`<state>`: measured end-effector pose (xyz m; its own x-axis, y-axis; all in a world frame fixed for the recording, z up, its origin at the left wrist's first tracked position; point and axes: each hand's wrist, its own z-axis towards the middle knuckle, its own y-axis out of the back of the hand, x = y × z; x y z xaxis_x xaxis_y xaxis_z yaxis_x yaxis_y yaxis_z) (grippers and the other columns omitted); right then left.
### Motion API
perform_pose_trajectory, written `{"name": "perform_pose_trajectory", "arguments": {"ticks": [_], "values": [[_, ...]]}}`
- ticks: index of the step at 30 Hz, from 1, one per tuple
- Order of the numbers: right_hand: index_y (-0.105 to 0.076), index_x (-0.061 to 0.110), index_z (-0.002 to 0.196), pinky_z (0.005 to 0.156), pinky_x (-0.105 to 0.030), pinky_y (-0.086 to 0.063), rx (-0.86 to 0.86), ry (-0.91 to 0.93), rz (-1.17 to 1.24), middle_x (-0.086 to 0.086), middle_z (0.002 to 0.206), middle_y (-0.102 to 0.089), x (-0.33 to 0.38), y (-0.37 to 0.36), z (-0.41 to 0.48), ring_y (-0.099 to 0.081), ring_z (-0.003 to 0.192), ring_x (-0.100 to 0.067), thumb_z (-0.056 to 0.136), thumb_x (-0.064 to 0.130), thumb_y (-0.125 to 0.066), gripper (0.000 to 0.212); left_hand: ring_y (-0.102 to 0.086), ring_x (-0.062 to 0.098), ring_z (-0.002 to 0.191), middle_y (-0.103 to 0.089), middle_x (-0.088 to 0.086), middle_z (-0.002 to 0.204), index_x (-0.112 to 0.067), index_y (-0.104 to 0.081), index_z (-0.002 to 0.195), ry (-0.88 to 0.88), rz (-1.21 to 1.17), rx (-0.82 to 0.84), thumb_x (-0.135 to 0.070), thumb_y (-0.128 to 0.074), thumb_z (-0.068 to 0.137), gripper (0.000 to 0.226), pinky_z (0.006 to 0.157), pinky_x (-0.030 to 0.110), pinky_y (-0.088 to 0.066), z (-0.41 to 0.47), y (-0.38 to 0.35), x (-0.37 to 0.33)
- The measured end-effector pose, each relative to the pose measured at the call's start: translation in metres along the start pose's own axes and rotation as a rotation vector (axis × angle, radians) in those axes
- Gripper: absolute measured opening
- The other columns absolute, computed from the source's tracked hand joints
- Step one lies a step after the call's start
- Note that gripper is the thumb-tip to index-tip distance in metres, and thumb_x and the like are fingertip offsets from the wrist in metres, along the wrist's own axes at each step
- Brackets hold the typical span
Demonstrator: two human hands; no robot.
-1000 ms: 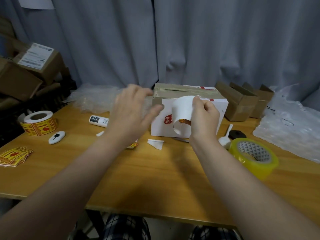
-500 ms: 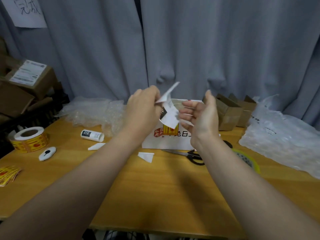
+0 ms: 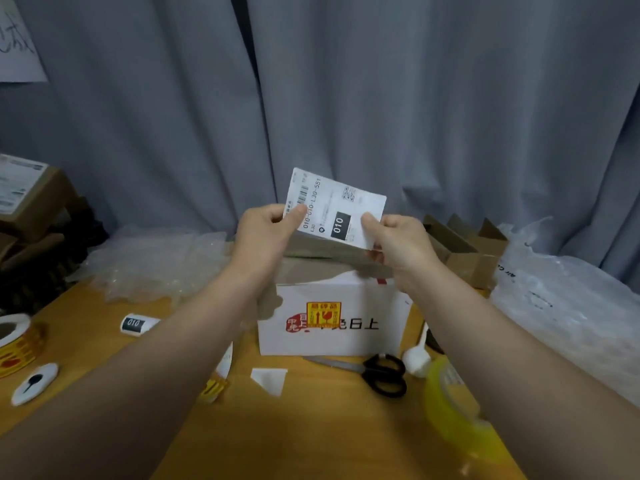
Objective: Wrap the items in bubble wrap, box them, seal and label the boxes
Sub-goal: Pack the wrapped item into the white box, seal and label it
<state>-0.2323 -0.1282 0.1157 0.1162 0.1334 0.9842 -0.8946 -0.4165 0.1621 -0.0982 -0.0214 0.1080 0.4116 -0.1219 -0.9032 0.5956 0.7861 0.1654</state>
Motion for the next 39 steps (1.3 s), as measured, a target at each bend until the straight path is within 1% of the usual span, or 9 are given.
{"name": "perform_pose_trajectory", "arguments": {"ticks": [3,6,9,12,17,28,33,36,39], "values": [[-0.063,0.0,0.081,0.063,-0.034,-0.054,0.013,-0.008,-0.129,-0.015,0.09,-0.071,-0.001,-0.001,0.024,-0.059,0.064,-0.016,0.093,0.023,-0.061,0.026,-0.051,0.006,0.053,-0.066,0.0,0.066,-0.014,-0.071,0.082,0.102,0.117,0.027,-0.02,-0.066,0.087,0.009,0.061,0.023,-0.043,0.026,0.003,0.008],[-0.067,0.011,0.091,0.06,-0.029,-0.054,0.004,-0.008,-0.27,-0.007,0.095,-0.072,-0.013,-0.003,0.043,-0.062,0.069,-0.015,0.086,0.024,-0.071,0.015,-0.048,0.012,0.048,-0.062,0.004,0.057,-0.007,-0.063,0.08,0.236,0.248,0.106,-0.017,-0.07,0.084,0.013,0.052,0.023,-0.041,0.037,-0.001,0.018],[-0.057,0.013,0.118,0.079,-0.038,-0.055,-0.044,0.04,-0.42,-0.004,0.111,-0.065,-0.024,-0.004,0.05,-0.063,0.088,-0.023,0.082,0.028,-0.074,0.043,-0.048,0.008,0.045,-0.067,0.001,0.058,-0.006,-0.061,0.083,0.281,0.341,0.191,-0.021,-0.065,0.088,0.017,0.045,0.018,-0.039,0.037,-0.005,0.027],[-0.048,0.02,0.119,0.067,-0.031,-0.05,-0.049,0.131,-0.533,-0.001,0.101,-0.06,-0.029,-0.003,0.051,-0.06,0.088,-0.021,0.085,0.026,-0.071,0.041,-0.052,0.009,0.057,-0.069,-0.001,0.063,-0.011,-0.06,0.083,0.253,0.471,0.238,-0.028,-0.062,0.09,0.018,0.052,0.023,-0.04,0.037,-0.007,0.028],[-0.044,0.025,0.12,0.08,-0.043,-0.053,-0.056,0.179,-0.703,-0.001,0.1,-0.064,-0.034,-0.003,0.05,-0.06,0.096,-0.022,0.087,0.027,-0.066,0.039,-0.053,0.009,0.061,-0.062,-0.007,0.05,-0.017,-0.057,0.076,0.28,0.59,0.32,-0.028,-0.061,0.091,0.019,0.052,0.023,-0.037,0.039,-0.009,0.024],[-0.042,0.024,0.12,0.077,-0.043,-0.054,-0.046,0.229,-0.751,-0.002,0.097,-0.066,-0.041,-0.003,0.052,-0.061,0.089,-0.023,0.089,0.023,-0.06,0.035,-0.054,0.014,0.062,-0.059,-0.008,0.041,-0.013,-0.059,0.068,0.352,0.57,0.355,-0.02,-0.063,0.088,0.021,0.059,0.026,-0.041,0.043,-0.01,0.025],[-0.043,0.02,0.13,0.101,-0.041,-0.032,-0.114,0.368,-1.194,-0.009,0.13,-0.047,-0.041,0.0,0.045,-0.041,0.122,-0.029,0.09,0.038,-0.051,0.044,-0.053,0.008,0.056,-0.058,-0.008,0.04,-0.011,-0.06,0.074,0.337,0.601,0.378,-0.019,-0.064,0.088,0.016,0.058,0.025,-0.041,0.043,-0.012,0.027],[-0.024,0.018,0.15,0.118,-0.04,-0.004,0.262,0.514,-1.219,-0.009,0.158,-0.015,-0.039,-0.015,0.034,-0.009,0.146,-0.023,0.098,0.051,-0.03,0.061,-0.054,0.009,0.054,-0.06,-0.008,0.042,-0.012,-0.058,0.071,0.329,0.607,0.379,-0.019,-0.064,0.088,0.019,0.058,0.025,-0.042,0.043,-0.011,0.028],[-0.001,0.015,0.154,0.121,-0.041,0.002,0.576,0.361,-1.228,-0.004,0.161,0.005,-0.039,-0.022,0.023,0.007,0.148,-0.016,0.088,0.071,-0.009,0.086,-0.058,0.012,0.061,-0.063,-0.004,0.051,-0.012,-0.062,0.074,0.327,0.628,0.388,-0.021,-0.065,0.087,0.016,0.068,0.029,-0.047,0.043,-0.011,0.027]]}}
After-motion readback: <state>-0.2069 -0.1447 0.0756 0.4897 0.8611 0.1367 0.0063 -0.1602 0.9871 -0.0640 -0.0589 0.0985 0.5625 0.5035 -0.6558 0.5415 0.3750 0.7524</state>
